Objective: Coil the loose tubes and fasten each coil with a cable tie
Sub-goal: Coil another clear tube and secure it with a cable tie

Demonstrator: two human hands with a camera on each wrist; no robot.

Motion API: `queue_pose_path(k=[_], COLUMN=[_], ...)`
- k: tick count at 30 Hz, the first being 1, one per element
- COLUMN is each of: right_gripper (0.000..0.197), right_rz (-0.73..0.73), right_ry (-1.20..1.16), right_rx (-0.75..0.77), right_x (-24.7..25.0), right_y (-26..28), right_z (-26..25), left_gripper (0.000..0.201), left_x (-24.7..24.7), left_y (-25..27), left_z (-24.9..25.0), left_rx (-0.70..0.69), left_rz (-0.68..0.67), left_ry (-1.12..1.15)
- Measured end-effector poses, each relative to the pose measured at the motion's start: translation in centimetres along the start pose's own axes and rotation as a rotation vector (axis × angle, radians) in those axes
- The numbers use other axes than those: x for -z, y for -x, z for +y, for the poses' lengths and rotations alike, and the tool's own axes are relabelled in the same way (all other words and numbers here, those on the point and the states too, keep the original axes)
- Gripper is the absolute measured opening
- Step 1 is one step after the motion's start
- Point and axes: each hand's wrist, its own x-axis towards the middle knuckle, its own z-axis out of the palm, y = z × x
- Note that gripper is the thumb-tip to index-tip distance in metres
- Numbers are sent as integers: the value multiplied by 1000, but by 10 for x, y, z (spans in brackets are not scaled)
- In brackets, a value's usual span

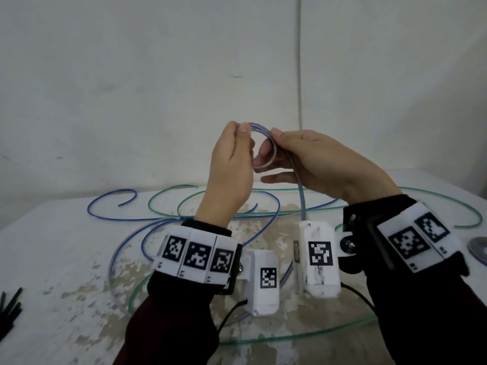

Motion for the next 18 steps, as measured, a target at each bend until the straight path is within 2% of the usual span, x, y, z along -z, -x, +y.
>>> queue_pose_path(k=[2, 4, 8, 10, 14, 18], right_gripper=[38, 36, 37, 36, 36, 39], right_rz=[-6, 10, 14, 6, 76, 10], right_ry=[-111, -162, -12, 60, 40, -112], right_rx=[23, 40, 11, 12, 1, 23], right_x=[-4, -6, -3, -2, 1, -5], right_y=[-3, -6, -10, -10, -9, -8], right_z=[2, 5, 11, 14, 11, 8], left_gripper=[35, 36, 43, 37, 36, 39], left_x=[3, 10, 28, 30, 27, 22], left_y=[-3, -8, -11, -8, -8, -11], left_z=[2, 5, 1, 0, 2, 5], left_rx=[36, 119, 307, 293, 236, 203], left_rz=[19, -33, -372, -442, -365, -114], left_ry=[28, 68, -22, 13, 32, 160])
